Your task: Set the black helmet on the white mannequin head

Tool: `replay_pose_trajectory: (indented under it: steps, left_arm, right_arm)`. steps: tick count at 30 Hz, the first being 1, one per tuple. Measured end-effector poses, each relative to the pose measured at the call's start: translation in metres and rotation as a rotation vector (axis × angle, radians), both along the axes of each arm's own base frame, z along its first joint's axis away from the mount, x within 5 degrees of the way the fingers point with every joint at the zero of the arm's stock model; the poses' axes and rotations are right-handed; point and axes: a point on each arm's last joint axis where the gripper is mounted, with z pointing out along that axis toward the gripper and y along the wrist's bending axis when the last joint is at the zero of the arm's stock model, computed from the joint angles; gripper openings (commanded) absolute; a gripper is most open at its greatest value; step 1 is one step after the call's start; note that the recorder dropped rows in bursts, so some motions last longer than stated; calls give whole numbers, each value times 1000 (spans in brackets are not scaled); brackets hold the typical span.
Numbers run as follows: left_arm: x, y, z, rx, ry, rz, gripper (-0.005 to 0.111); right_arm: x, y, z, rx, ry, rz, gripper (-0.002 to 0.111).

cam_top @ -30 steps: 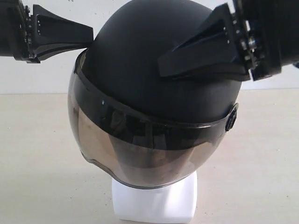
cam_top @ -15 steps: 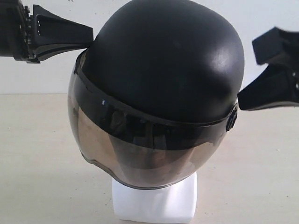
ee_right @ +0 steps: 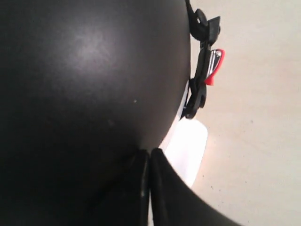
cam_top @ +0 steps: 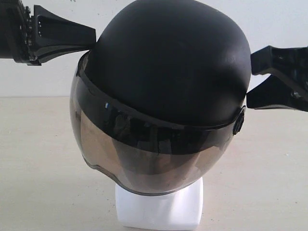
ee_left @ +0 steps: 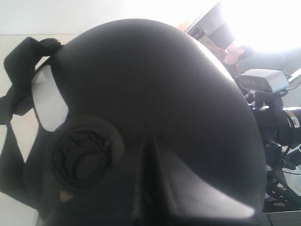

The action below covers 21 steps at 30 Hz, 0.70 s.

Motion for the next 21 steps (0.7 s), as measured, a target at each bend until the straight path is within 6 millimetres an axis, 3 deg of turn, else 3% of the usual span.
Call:
replay_pose_trajectory:
  steps: [8,15,21]
  left_arm:
    - [-6,-1,-14,-36,46,-1,4]
    - [-16,0,-29,-53,76,-5,4]
    - [-25,1,-21,-7,28,3,4]
  right_arm:
    - [16,3,-10,-25,-18,7,0]
    - [24,2,6,-17,-124,-12,0]
    - [33,5,11,18,-146,-30,0]
